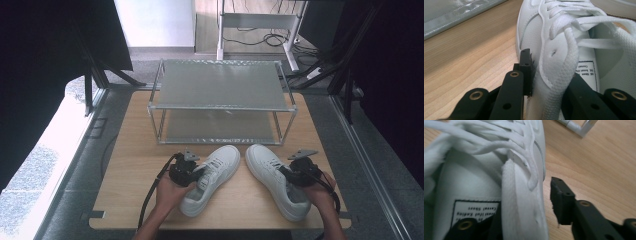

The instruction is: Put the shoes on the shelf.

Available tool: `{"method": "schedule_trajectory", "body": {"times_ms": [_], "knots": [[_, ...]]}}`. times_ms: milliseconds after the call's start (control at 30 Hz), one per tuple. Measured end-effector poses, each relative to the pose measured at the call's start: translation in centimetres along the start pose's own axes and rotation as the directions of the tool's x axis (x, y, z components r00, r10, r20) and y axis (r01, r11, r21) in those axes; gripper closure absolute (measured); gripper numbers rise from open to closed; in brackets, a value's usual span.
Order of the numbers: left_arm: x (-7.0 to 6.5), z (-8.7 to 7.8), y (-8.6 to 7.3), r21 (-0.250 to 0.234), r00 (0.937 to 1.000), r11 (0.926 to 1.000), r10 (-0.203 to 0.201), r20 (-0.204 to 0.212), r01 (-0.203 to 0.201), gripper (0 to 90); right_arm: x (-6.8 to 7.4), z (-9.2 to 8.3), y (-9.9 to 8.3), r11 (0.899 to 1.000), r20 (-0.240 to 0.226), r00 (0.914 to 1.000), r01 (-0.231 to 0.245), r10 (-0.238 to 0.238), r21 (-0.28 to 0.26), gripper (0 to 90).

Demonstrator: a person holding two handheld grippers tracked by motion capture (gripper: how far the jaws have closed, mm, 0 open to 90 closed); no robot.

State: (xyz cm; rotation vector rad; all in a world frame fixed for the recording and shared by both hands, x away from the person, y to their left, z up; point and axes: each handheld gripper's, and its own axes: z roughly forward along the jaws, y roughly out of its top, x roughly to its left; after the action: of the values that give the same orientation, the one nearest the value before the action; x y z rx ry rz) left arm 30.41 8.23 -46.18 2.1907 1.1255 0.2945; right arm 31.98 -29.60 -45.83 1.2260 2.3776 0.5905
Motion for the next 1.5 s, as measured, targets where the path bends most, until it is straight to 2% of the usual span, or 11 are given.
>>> {"method": "schedule_trajectory", "body": {"times_ms": [100,200,433,633,767,900,1067,1233,1367,1433,1500], "knots": [[0.0,0.0,0.0,-0.001,1.0,1.0,-0.003,0.002,0.003,79.0,-0.1,0.4,0.0,1.0,-0.022,0.9997,-0.005,0.005,0.025,76.1],[0.1,0.0,0.0,-0.004,1.0,1.0,-0.008,0.002,0.008,79.0,-0.2,0.6,0.1,0.999,-0.022,0.9997,-0.006,0.007,0.038,79.0],[0.1,-0.1,-0.2,-0.022,0.9998,0.9996,-0.018,0.006,0.018,80.1,-0.3,0.6,0.0,0.999,-0.026,0.999,-0.037,0.037,0.032,85.3],[0.2,-0.1,-0.4,-0.056,0.9991,0.9977,-0.037,0.019,0.038,82.2,-0.6,0.5,-0.2,0.998,-0.041,0.9969,-0.067,0.067,0.009,86.7],[0.3,-0.2,-0.5,-0.072,0.9988,0.9965,-0.041,0.027,0.043,82.3,-0.5,0.2,-0.4,0.997,-0.05,0.9957,-0.079,0.077,-0.023,86.9],[0.4,-0.8,-0.8,-0.103,0.9963,0.9922,-0.066,0.055,0.071,82.4,-0.6,-0.3,-0.8,0.992,-0.07,0.9925,-0.105,0.1,-0.065,86.8],[0.6,-2.0,-1.1,-0.144,0.9948,0.9857,-0.079,0.065,0.088,82.3,-0.9,-1.4,-1.2,0.98,-0.091,0.9866,-0.147,0.135,-0.137,86.9],[1.7,-3.6,-1.3,-0.198,0.9852,0.9695,-0.122,0.121,0.144,82.3,-1.5,-2.4,-1.9,0.956,-0.172,0.9685,-0.213,0.18,-0.2,86.9],[2.4,-4.9,-1.3,-0.228,0.9804,0.9591,-0.138,0.14,0.168,82.2,-2.0,-2.7,-2.3,0.939,-0.211,0.9561,-0.251,0.203,-0.234,86.9],[2.9,-5.5,-1.4,-0.237,0.9761,0.9537,-0.151,0.156,0.185,82.1,-2.2,-2.7,-2.5,0.934,-0.222,0.9518,-0.264,0.211,-0.242,86.9],[3.3,-6.1,-1.6,-0.249,0.9734,0.9483,-0.16,0.164,0.197,82.1,-2.2,-2.8,-2.5,0.932,-0.221,0.952,-0.265,0.211,-0.248,86.9]]}}
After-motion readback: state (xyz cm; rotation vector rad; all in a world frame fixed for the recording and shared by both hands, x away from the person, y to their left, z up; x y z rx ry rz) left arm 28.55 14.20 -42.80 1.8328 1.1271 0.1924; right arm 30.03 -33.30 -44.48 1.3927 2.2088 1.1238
